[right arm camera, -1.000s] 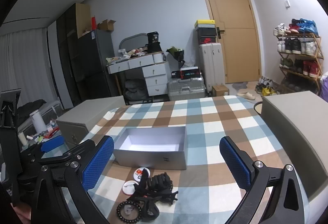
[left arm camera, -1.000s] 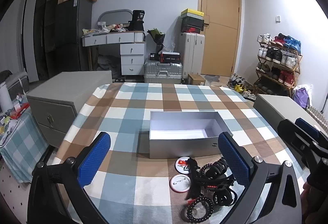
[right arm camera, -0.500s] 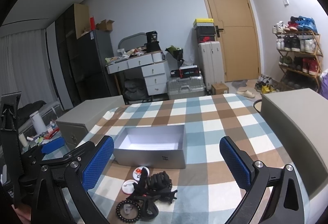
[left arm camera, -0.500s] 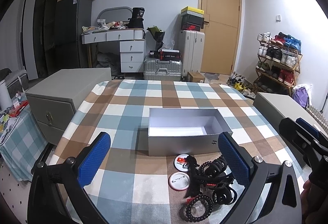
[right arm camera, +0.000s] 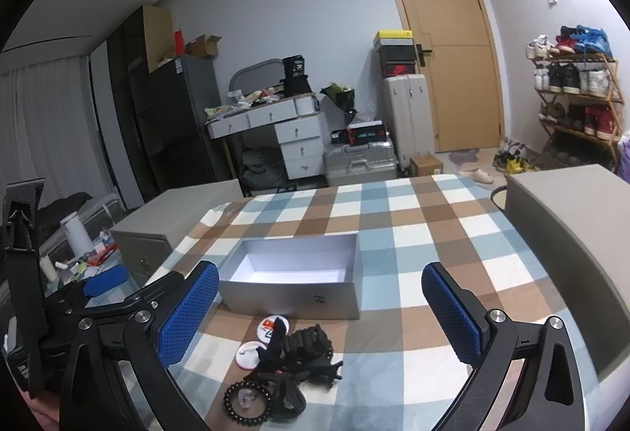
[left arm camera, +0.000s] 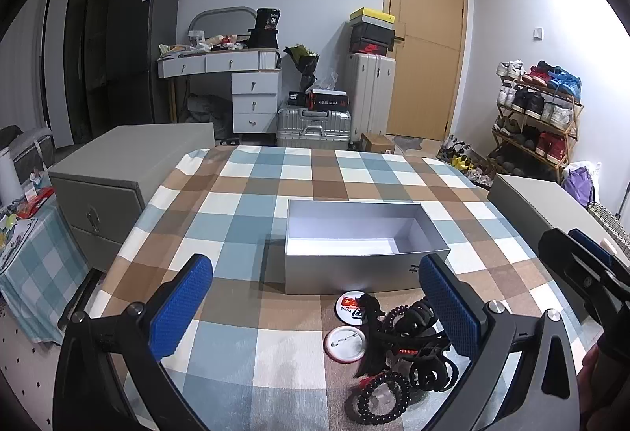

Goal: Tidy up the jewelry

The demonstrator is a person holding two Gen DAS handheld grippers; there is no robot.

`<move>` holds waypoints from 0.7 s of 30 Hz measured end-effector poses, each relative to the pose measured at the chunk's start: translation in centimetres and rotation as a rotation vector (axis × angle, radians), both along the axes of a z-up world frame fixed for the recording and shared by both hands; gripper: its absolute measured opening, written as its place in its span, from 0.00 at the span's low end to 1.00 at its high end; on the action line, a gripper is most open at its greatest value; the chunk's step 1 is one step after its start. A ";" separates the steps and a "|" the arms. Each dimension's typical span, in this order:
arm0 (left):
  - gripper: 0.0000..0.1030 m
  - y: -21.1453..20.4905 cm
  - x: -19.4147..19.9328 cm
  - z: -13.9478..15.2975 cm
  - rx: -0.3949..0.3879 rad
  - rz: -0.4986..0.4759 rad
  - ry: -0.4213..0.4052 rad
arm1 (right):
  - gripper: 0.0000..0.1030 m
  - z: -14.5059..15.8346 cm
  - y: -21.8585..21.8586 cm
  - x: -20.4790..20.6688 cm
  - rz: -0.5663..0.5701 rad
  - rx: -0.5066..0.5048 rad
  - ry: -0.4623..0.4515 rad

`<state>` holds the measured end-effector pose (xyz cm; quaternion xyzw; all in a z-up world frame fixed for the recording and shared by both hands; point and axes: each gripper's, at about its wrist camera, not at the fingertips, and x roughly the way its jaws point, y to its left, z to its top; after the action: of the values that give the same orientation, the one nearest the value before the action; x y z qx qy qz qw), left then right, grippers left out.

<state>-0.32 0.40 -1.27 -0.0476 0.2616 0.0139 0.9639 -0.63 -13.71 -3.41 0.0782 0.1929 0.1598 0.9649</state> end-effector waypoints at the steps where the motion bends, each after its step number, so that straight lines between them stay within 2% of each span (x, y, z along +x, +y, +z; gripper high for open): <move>1: 0.99 0.0 0.0 -0.1 -0.001 0.000 0.002 | 1.00 -0.1 0.0 0.1 0.003 0.000 0.005; 10: 0.99 0.3 0.8 -1.1 -0.008 0.008 0.034 | 1.00 -1.6 0.3 1.4 0.057 0.008 0.064; 21: 0.99 1.3 1.2 -3.5 -0.028 0.010 0.123 | 1.00 -5.9 1.5 4.5 0.150 -0.009 0.229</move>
<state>0.87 1.68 -4.79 -0.0615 0.3202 0.0177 0.9452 3.88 -12.23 -9.26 0.0767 0.3081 0.2208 0.9222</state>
